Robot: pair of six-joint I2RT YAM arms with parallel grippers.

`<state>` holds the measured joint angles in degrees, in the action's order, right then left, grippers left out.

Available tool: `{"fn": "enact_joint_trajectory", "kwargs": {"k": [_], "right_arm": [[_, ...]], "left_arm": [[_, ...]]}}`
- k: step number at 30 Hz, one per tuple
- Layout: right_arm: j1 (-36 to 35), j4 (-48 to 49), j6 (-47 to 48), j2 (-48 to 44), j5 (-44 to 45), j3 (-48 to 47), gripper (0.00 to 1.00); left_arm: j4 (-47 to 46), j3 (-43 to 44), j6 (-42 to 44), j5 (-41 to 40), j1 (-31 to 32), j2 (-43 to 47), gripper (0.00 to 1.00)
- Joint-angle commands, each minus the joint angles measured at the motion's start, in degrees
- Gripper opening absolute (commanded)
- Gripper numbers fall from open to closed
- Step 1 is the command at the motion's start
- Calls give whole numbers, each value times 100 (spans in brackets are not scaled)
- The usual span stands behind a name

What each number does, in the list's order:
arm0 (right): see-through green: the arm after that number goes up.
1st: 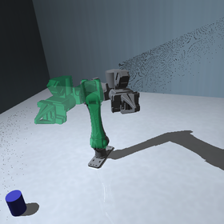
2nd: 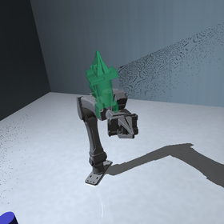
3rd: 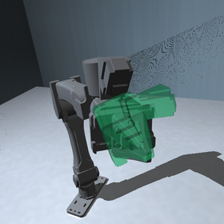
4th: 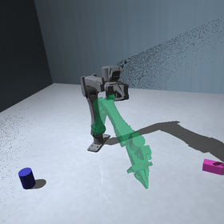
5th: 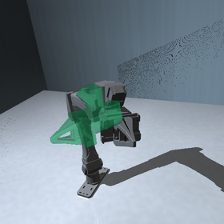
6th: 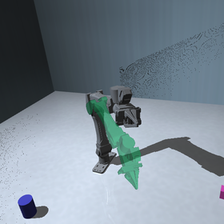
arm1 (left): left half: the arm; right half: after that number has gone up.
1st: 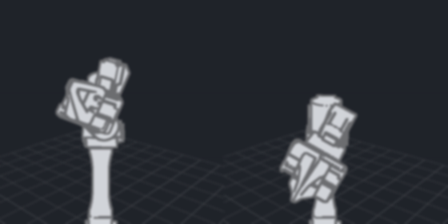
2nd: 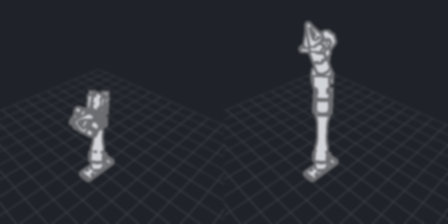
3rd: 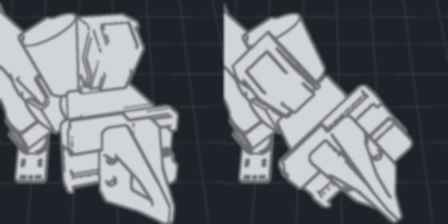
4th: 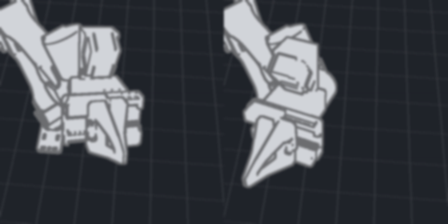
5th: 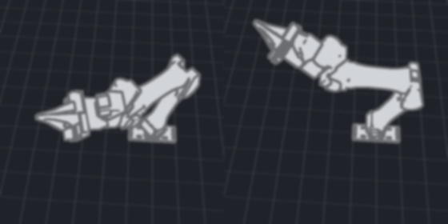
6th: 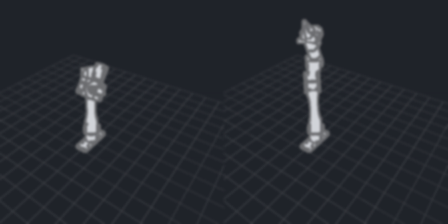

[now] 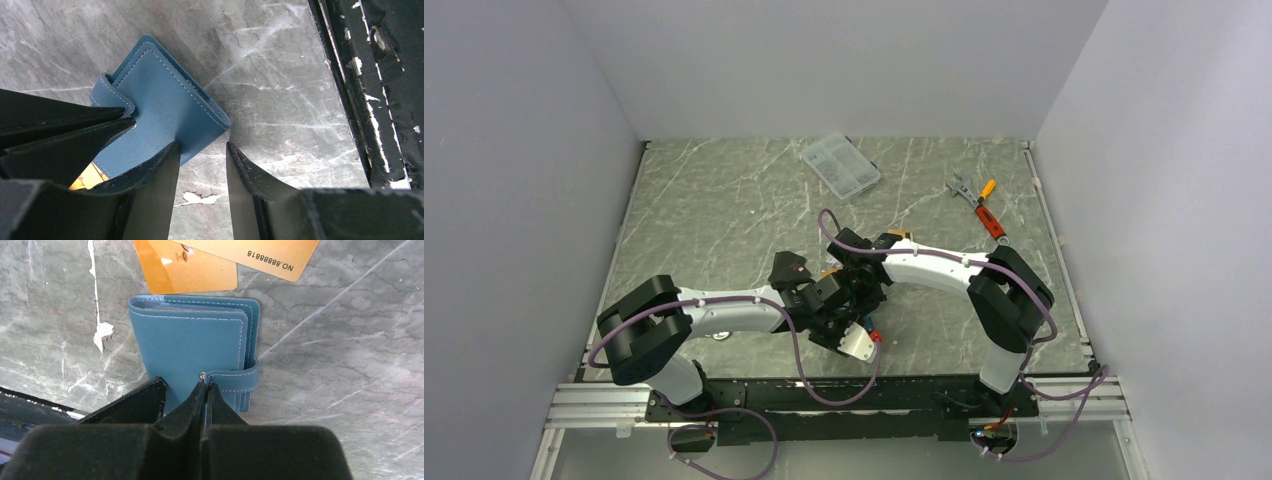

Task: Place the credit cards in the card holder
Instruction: Close the card holder at the center of the board.

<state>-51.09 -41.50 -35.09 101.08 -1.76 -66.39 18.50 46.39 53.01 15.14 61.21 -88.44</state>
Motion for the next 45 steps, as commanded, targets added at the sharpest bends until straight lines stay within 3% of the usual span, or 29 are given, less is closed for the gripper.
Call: {"fn": "enact_joint_trajectory", "kwargs": {"k": [1,28,45], "right_arm": [[33,117,-59,-67,156,-39,0],[-215,280,-551,490,494,-47,0],[-439,78,-358,1651,521,-515,0]], "left_arm": [[232,26,82,85,-13,24,44],[257,0,144,83,-13,120,44],[220,13,275,-194,199,86,45]]}}
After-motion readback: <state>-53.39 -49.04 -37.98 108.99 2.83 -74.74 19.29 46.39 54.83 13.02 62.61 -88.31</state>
